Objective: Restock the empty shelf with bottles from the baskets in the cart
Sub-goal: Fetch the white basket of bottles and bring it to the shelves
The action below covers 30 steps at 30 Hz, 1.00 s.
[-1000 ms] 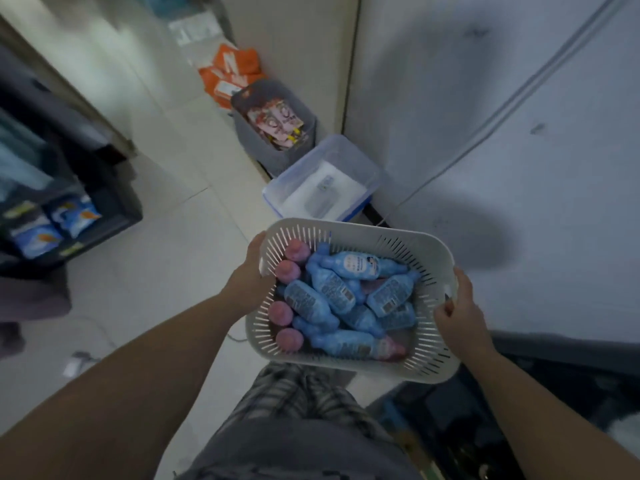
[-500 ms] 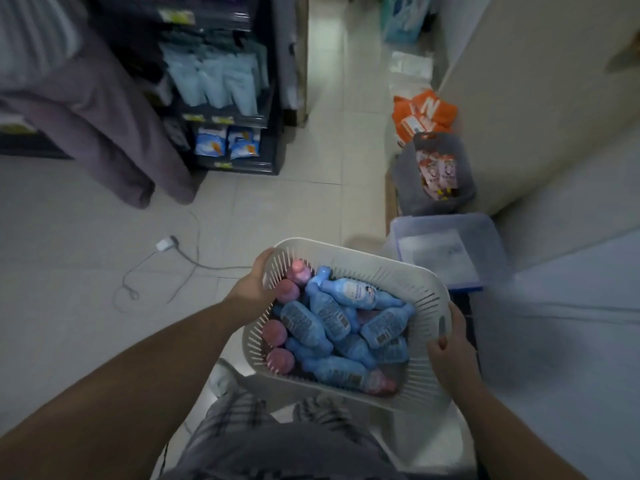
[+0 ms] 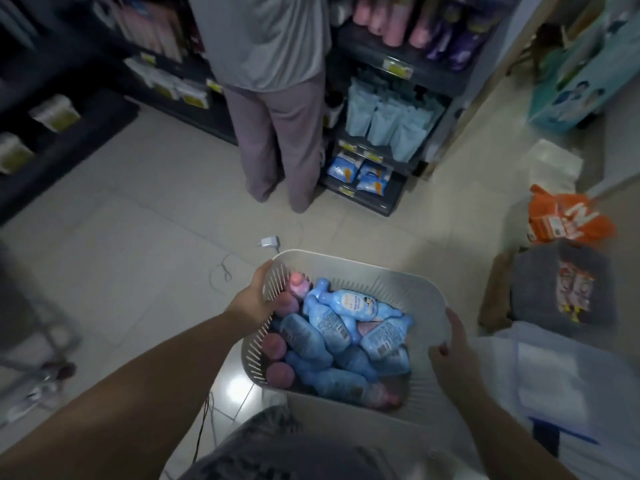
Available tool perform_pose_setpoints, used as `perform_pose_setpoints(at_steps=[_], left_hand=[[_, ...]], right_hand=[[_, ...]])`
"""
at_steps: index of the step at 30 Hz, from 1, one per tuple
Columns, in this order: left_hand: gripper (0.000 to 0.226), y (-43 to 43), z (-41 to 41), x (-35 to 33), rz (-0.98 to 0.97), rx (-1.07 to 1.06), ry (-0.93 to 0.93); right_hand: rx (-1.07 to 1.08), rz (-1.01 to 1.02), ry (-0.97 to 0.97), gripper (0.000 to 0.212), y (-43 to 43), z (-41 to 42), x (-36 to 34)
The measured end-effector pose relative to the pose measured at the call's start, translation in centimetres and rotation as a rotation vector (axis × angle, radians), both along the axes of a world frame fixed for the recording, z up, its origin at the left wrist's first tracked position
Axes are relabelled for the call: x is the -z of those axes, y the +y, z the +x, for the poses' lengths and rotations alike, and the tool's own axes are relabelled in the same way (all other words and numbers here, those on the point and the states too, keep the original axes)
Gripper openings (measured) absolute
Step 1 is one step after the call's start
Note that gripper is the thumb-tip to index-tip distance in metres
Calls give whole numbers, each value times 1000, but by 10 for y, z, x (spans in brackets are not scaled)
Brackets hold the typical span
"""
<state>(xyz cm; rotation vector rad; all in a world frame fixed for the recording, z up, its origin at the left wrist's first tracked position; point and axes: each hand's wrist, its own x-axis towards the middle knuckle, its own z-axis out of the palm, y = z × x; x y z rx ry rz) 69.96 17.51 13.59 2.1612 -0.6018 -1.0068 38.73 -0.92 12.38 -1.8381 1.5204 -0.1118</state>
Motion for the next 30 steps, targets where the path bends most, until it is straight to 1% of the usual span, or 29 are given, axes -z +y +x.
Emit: perform_pose_setpoints(at_steps=[5, 8, 10, 14, 15, 17, 20, 22, 24, 27, 28, 30], left_hand=[[69, 64, 81, -6, 4, -217, -4], [74, 98, 126, -5, 76, -292, -54], [75, 116, 151, -5, 90, -368, -73], [64, 145, 183, -12, 89, -535, -57], [67, 152, 189, -13, 88, -569, -48], [79, 163, 204, -14, 90, -616, -36], [77, 178, 232, -12, 116, -704, -49], [85, 186, 253, -10, 135, -742, -51], [90, 191, 272, -10, 151, -766, -59], [88, 193, 304, -22, 171, -829, -77], [86, 192, 315, -24, 193, -853, -91], [82, 194, 338, -24, 206, -892, -134]], right_hand=[[-229, 4, -7, 79, 4, 125, -7], [-349, 29, -28, 80, 7, 194, -14], [-405, 36, -30, 80, 7, 238, -16], [-536, 29, -23, 81, 11, 315, -19], [-577, 31, -26, 80, 12, 333, -19], [-669, 36, -54, 78, 13, 372, -20], [-780, 83, -87, 78, 9, 433, -17], [-862, 122, -114, 79, 2, 473, -11], [-923, 147, -139, 73, 2, 513, -18], [-976, 113, -196, 59, 7, 569, -35], [-993, 126, -229, 58, 9, 589, -38], [-1008, 159, -227, 63, 8, 631, -33]])
